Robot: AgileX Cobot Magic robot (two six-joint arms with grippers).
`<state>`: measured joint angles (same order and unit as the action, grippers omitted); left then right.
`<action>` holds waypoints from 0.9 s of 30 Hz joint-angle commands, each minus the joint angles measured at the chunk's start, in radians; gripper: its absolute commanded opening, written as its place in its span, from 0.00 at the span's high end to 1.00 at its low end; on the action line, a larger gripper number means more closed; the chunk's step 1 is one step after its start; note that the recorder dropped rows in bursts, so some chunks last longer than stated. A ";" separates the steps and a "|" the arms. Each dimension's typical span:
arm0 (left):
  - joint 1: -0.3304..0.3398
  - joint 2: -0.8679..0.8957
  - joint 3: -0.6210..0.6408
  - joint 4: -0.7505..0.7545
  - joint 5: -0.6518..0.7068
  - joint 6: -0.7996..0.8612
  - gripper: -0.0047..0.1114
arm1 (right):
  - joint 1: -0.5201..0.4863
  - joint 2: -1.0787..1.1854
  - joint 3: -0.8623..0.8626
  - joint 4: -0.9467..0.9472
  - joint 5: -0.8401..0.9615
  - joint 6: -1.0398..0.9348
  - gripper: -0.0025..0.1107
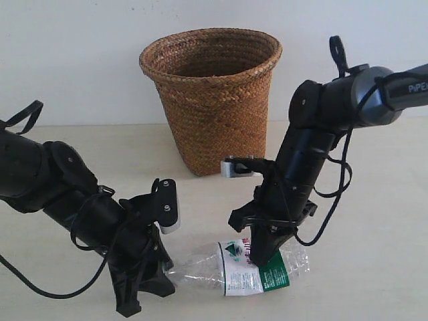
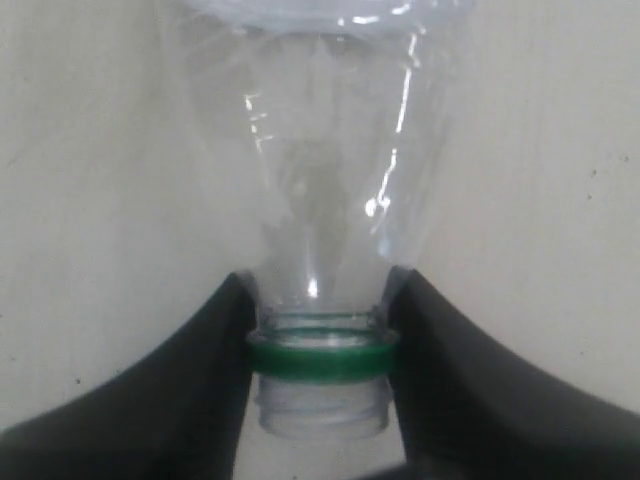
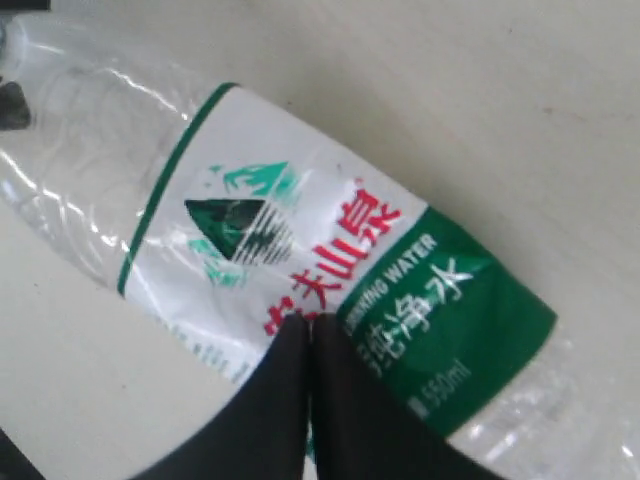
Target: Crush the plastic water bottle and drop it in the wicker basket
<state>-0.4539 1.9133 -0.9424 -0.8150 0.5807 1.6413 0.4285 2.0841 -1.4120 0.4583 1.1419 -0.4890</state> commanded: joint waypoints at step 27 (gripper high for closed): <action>0.002 -0.006 0.000 0.019 -0.009 -0.019 0.92 | 0.051 0.002 0.078 0.381 -0.139 -0.282 0.98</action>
<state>-0.4505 1.9154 -0.9386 -0.7761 0.5700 1.6330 0.4640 2.0813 -1.3375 0.8382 1.0106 -0.7596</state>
